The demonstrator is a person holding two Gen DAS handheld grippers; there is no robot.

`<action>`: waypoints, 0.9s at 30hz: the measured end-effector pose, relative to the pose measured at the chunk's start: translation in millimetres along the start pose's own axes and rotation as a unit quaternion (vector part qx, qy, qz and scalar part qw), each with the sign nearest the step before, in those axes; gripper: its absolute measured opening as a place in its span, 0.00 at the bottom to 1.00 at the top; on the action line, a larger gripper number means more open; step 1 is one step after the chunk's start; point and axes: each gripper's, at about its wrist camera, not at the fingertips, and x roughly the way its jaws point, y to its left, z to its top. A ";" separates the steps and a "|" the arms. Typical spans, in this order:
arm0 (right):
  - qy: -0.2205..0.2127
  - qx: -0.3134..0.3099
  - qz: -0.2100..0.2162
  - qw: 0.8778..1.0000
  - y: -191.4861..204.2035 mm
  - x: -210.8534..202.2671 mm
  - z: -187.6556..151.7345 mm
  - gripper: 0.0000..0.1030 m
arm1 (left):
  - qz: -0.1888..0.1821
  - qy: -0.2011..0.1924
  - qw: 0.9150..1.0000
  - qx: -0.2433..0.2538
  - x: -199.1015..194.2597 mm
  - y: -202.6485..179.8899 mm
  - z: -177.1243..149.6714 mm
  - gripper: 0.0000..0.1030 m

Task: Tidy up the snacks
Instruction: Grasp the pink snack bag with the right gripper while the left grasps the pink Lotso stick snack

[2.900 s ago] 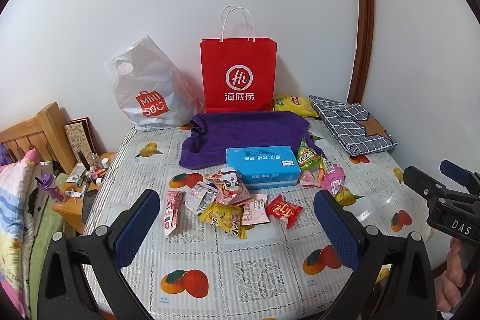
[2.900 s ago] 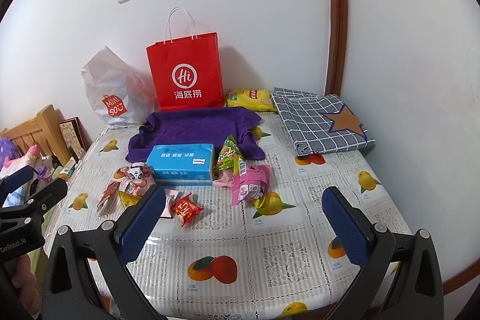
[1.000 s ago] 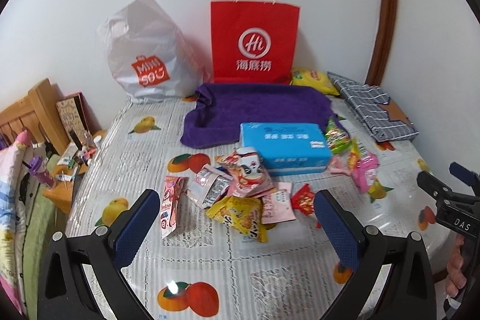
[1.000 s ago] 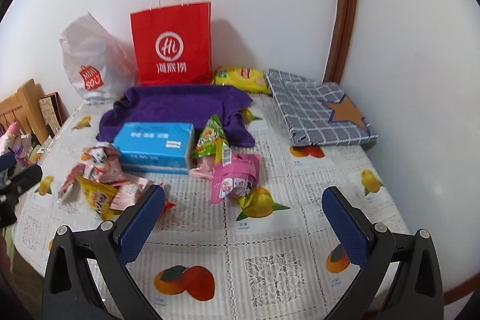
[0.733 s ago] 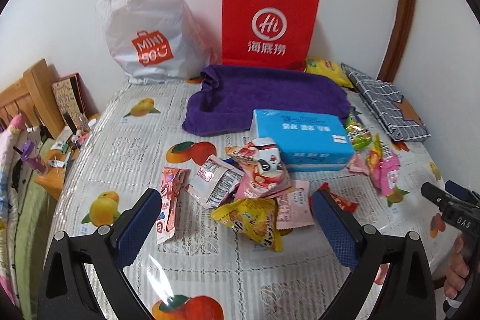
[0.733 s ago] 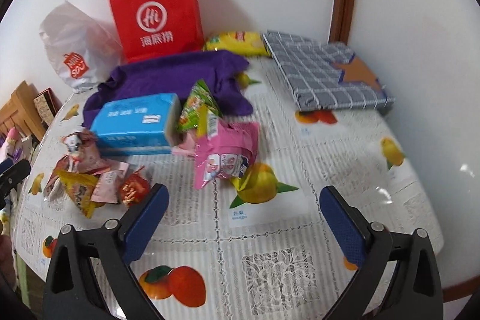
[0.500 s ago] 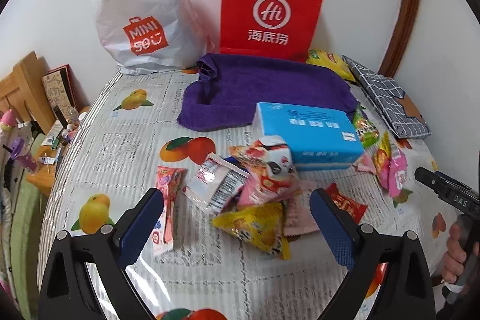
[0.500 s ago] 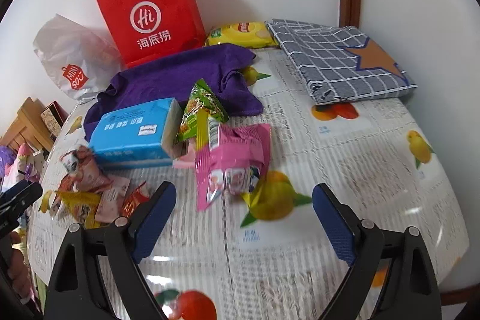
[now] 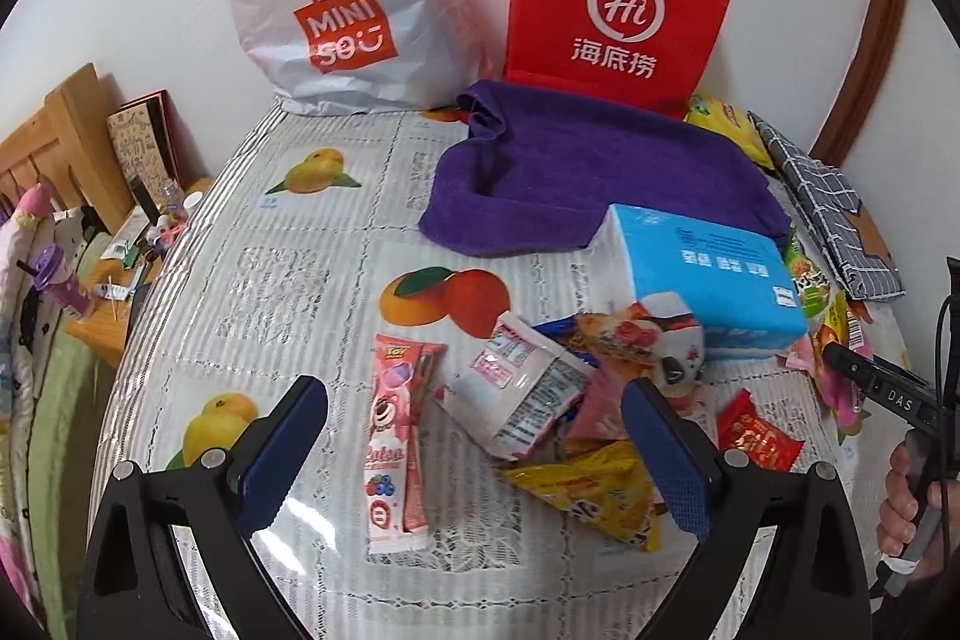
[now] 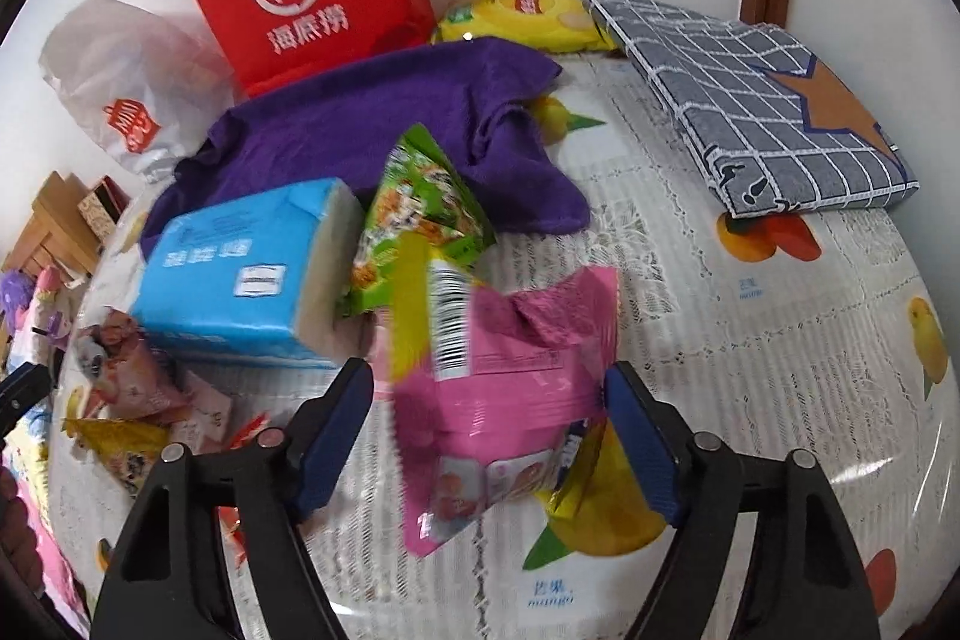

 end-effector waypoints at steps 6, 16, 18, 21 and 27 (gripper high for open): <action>0.005 0.000 -0.003 1.000 -5.3 1.9 -3.7 0.64 | 0.015 0.013 1.000 0.001 6.2 6.9 -6.8 0.96; -0.014 0.001 0.007 1.000 -4.2 -25.8 -12.6 0.47 | 0.024 0.027 0.999 -0.011 5.7 21.9 -25.0 0.96; -0.012 -0.009 0.002 1.000 -1.7 -25.8 -16.4 0.47 | 0.031 0.030 0.999 -0.015 7.1 25.5 -25.5 0.96; -0.013 -0.009 -0.003 1.000 -2.3 -26.1 -20.2 0.49 | 0.038 0.035 0.998 -0.022 11.4 33.2 -24.0 0.96; 0.004 -0.017 -0.015 1.000 0.9 -12.8 -18.5 0.58 | 0.052 0.045 0.997 -0.019 31.3 40.9 -14.6 0.91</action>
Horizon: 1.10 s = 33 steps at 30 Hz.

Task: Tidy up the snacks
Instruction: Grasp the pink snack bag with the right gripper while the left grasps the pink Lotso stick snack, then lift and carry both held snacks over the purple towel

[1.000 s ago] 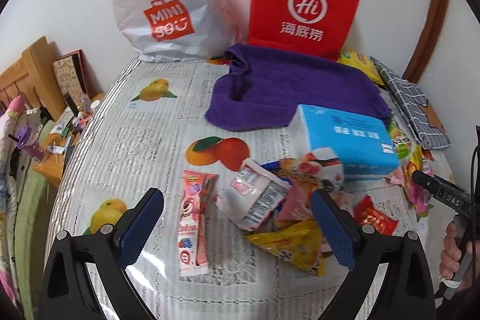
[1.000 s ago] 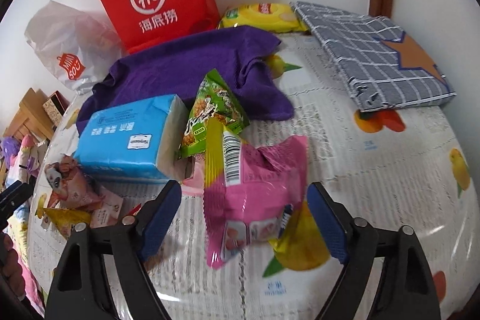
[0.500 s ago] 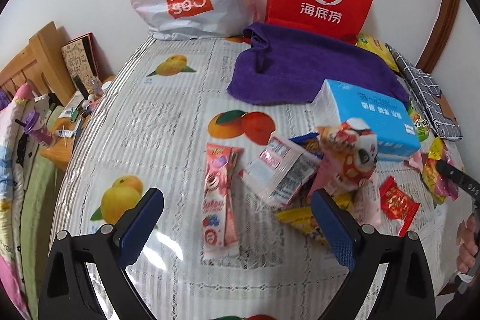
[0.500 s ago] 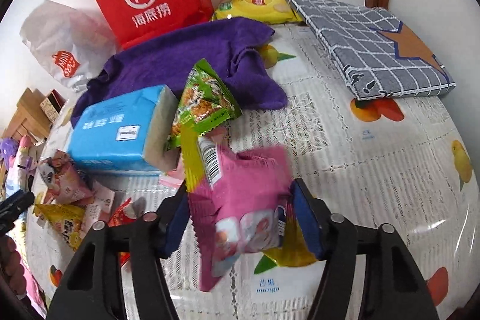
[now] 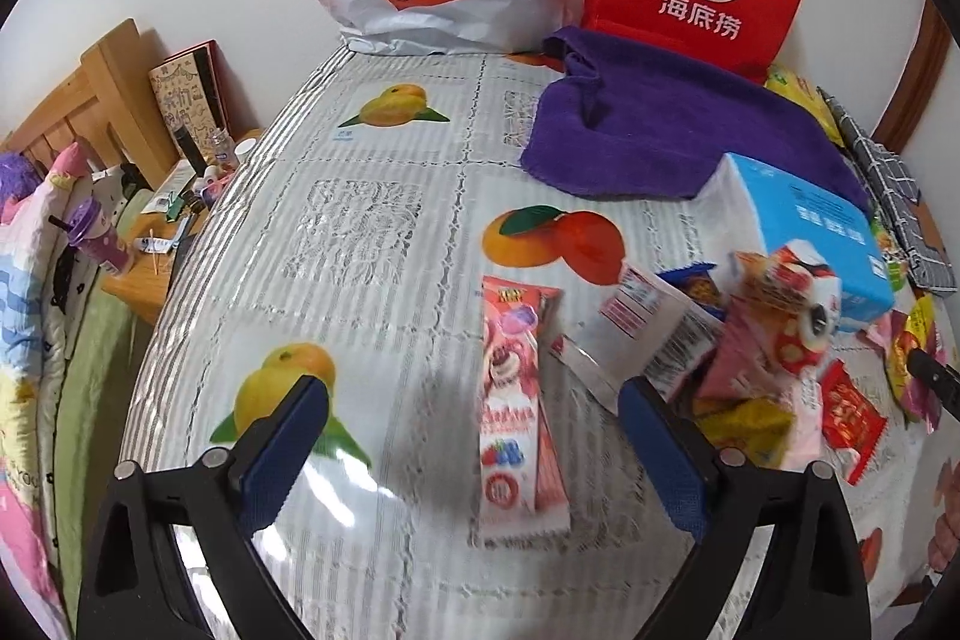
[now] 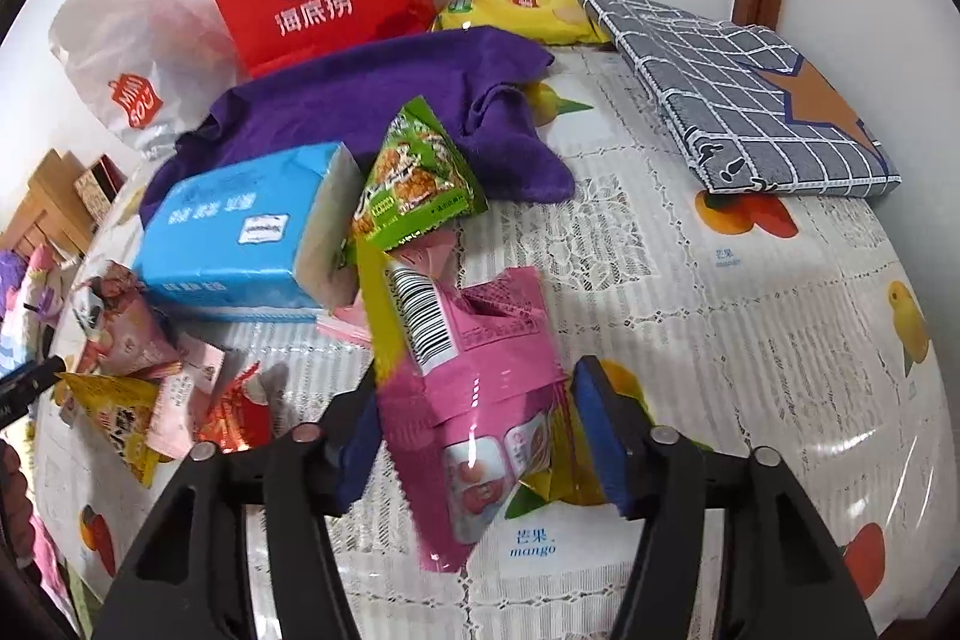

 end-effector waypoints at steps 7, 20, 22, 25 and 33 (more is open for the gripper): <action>0.036 -0.022 -0.030 0.999 8.5 23.5 2.4 0.65 | 0.000 0.024 1.000 0.008 29.0 0.1 7.0 0.73; 0.017 0.001 -0.016 1.000 0.2 4.6 1.0 0.48 | -0.013 0.031 0.999 0.021 35.0 0.0 4.0 0.19; 0.010 0.004 -0.010 1.000 0.7 -3.4 1.1 0.48 | -0.015 0.030 0.999 0.014 28.7 3.2 3.3 0.19; -0.001 0.005 -0.008 1.000 2.5 -16.6 0.7 0.48 | -0.019 0.022 1.000 0.013 13.3 3.8 0.4 0.19; -0.030 0.008 0.008 0.999 8.0 -54.3 -4.9 0.48 | -0.030 -0.003 0.999 0.023 -34.5 -12.0 -5.2 0.19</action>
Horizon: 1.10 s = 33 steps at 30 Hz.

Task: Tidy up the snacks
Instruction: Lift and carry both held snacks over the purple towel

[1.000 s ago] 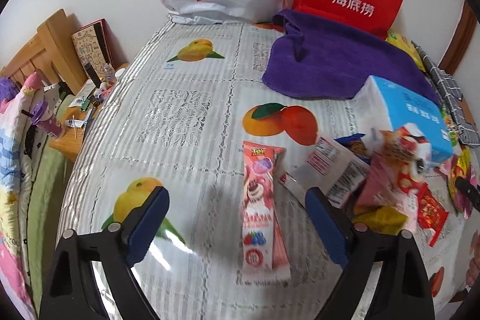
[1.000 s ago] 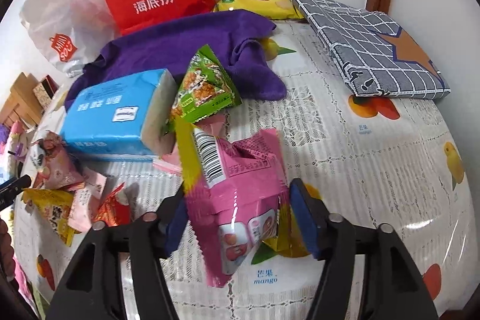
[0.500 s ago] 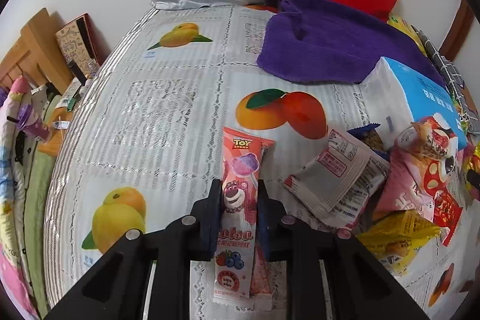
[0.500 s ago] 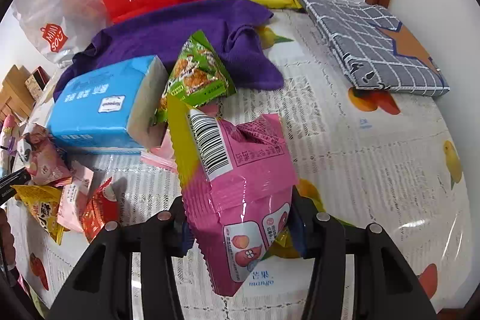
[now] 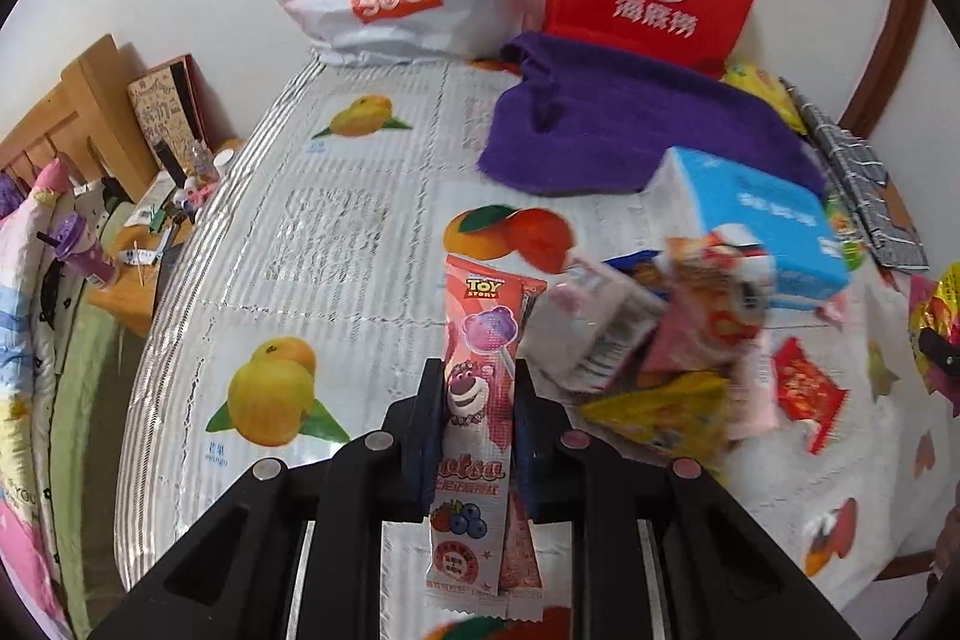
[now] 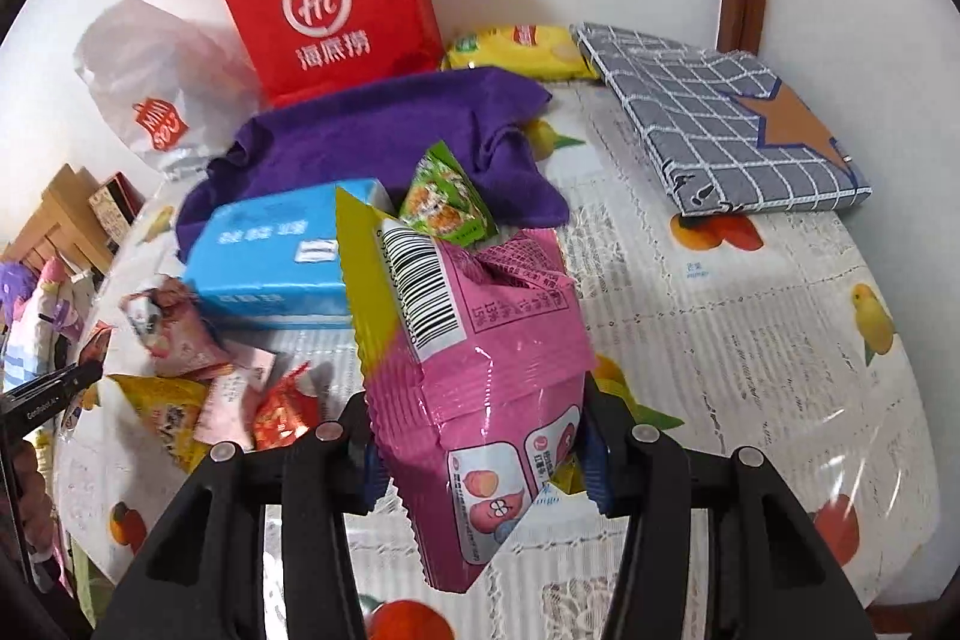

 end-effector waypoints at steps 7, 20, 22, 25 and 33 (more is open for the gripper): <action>-0.016 -0.012 0.010 1.000 8.4 -26.4 0.4 0.48 | -0.031 -0.025 0.999 0.021 -38.3 -34.4 6.4 0.19; -0.051 -0.041 0.042 0.997 36.3 -49.4 21.2 0.49 | -0.065 -0.051 0.995 0.060 -72.2 -92.3 35.5 0.19; -0.047 -0.044 0.047 0.997 38.6 -49.8 29.7 0.49 | -0.070 -0.055 0.994 0.064 -74.3 -98.4 44.3 0.19; -0.056 -0.047 0.042 0.996 42.3 -51.8 42.4 0.49 | -0.078 -0.056 0.993 0.067 -73.4 -106.8 57.4 0.19; -0.073 -0.049 0.051 0.995 48.7 -44.2 86.1 0.49 | -0.085 -0.062 0.992 0.075 -61.4 -126.1 101.3 0.19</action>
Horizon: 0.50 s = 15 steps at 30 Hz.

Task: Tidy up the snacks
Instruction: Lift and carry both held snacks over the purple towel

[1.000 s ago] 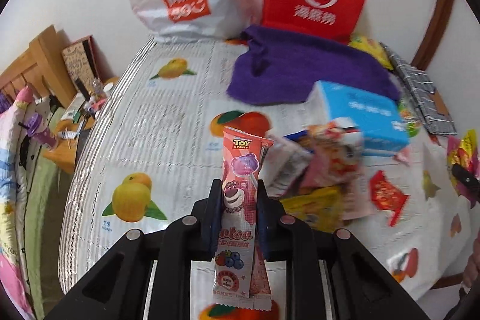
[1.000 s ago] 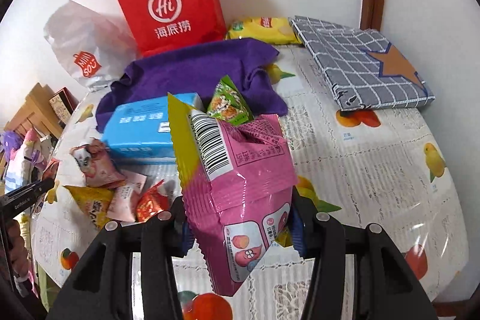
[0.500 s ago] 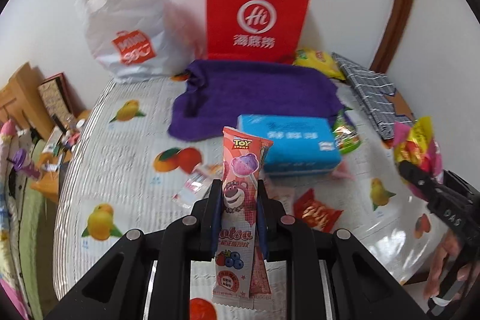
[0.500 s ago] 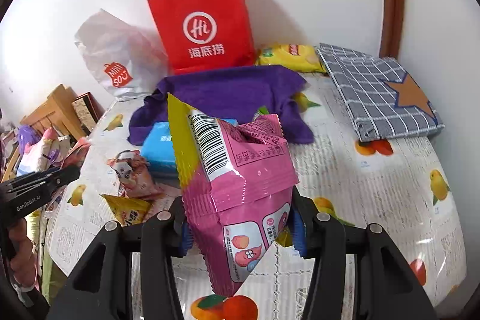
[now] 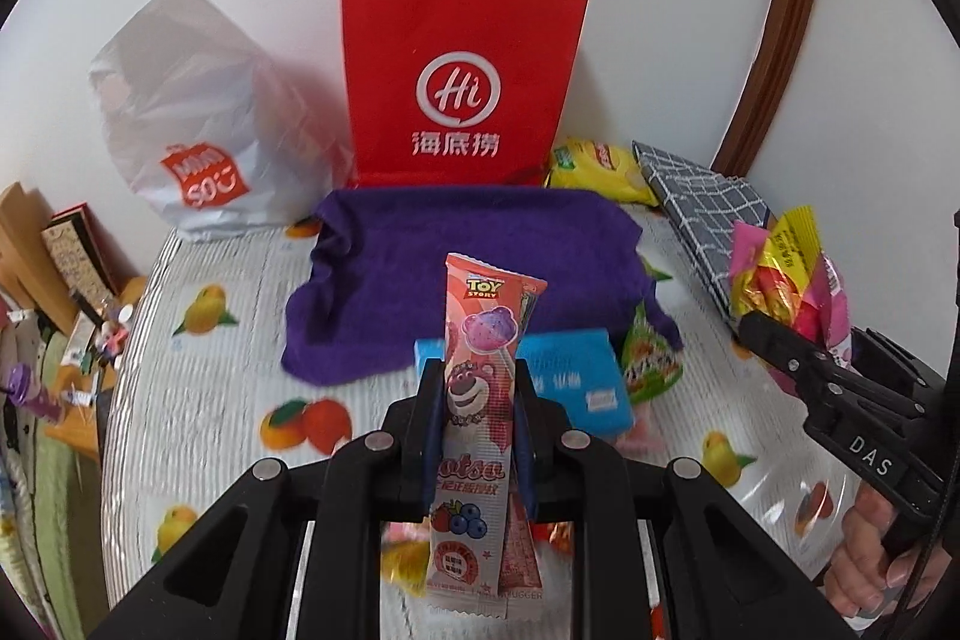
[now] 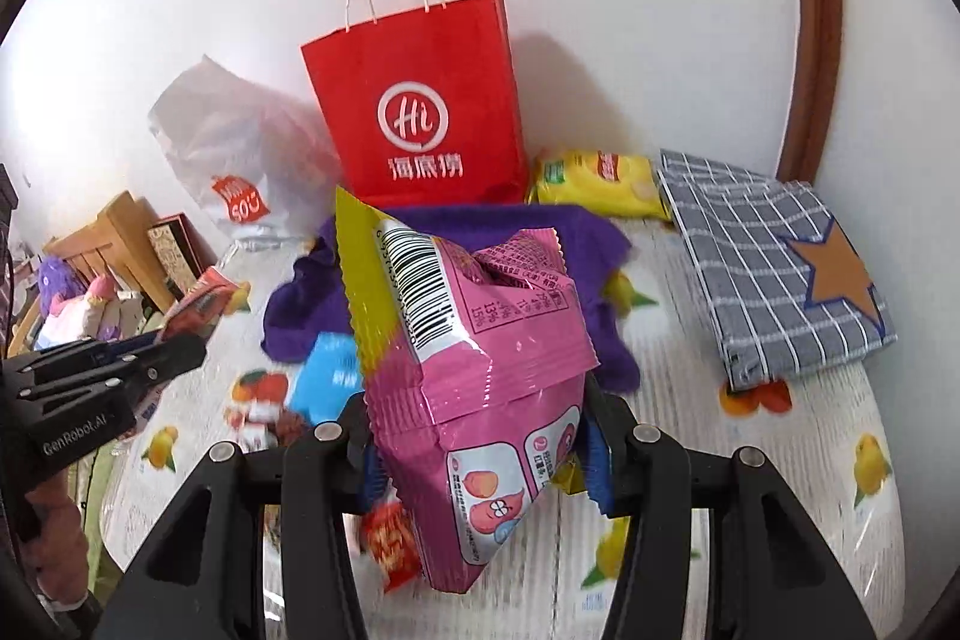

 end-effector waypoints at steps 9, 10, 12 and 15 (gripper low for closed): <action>-0.004 -0.001 0.011 1.000 4.8 38.4 49.4 0.49 | 0.009 -0.009 1.000 0.004 34.3 5.6 46.1 0.19; -0.005 -0.002 0.010 1.000 5.6 42.7 54.3 0.49 | 0.012 -0.009 1.000 0.005 38.7 7.6 49.4 0.19; -0.007 -0.001 0.008 1.000 6.2 53.5 64.4 0.49 | 0.018 -0.008 1.000 0.006 48.3 13.8 56.1 0.19; -0.003 0.007 0.006 1.000 4.7 72.8 75.3 0.49 | 0.027 -0.007 1.000 0.001 59.4 25.0 63.7 0.19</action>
